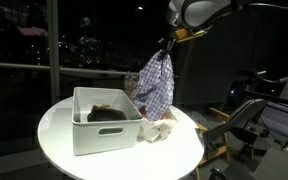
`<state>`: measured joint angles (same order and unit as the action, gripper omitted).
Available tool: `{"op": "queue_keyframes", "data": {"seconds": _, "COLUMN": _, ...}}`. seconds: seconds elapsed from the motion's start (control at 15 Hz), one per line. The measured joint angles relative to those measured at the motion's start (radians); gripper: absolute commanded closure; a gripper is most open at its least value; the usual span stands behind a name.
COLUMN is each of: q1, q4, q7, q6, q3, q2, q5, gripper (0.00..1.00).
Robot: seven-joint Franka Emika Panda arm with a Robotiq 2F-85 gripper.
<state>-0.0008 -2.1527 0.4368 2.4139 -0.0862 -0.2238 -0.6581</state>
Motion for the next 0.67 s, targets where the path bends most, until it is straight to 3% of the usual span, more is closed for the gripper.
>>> {"op": "queue_keyframes", "data": {"seconds": 0.27, "q1": -0.020, "q4": -0.060, "q7": 0.044, "q6": 0.170, "q3": -0.002, "q2": 0.064, "q5": -0.162, "gripper": 0.98}}
{"op": "queue_keyframes", "data": {"seconds": 0.67, "q1": -0.019, "q4": -0.155, "q7": -0.099, "q6": 0.197, "q3": 0.007, "q2": 0.085, "q5": -0.151, "gripper": 0.97}}
